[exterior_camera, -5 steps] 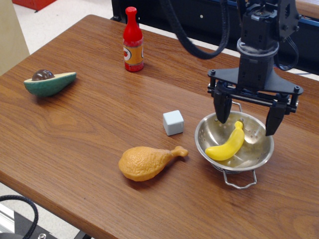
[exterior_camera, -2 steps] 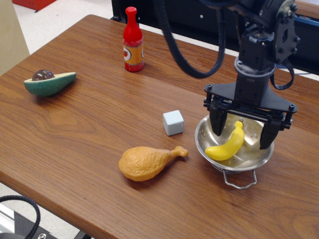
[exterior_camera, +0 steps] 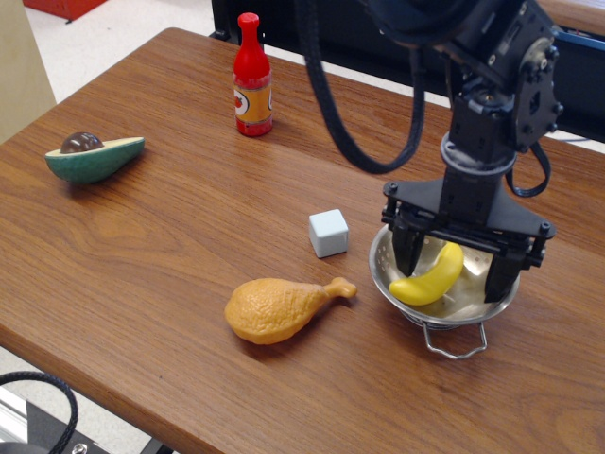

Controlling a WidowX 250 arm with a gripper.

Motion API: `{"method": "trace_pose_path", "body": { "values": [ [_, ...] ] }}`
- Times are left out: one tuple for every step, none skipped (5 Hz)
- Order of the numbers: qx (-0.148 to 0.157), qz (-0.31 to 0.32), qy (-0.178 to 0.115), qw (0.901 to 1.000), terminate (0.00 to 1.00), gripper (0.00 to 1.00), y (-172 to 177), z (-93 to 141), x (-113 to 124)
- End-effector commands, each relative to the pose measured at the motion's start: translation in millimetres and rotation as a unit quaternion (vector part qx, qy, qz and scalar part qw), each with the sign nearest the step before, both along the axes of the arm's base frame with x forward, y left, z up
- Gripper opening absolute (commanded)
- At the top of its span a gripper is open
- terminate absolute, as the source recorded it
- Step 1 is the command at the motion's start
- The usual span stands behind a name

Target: Take banana out of colander

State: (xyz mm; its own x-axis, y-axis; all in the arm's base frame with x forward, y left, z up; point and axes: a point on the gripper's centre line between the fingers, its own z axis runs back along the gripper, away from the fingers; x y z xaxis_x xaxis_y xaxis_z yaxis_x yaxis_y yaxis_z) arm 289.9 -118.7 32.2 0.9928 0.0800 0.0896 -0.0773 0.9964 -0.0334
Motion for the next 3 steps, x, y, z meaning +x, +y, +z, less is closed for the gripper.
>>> {"method": "trace_pose_path", "body": {
  "values": [
    [0.001,0.004,-0.021,0.9998,0.00,1.00,-2.2,4.6,1.5],
    [0.003,0.000,-0.019,0.9998,0.00,1.00,-5.3,0.7,0.2],
    [0.006,0.002,-0.034,0.9994,0.00,0.00,-3.9,0.7,1.9]
  ]
}}
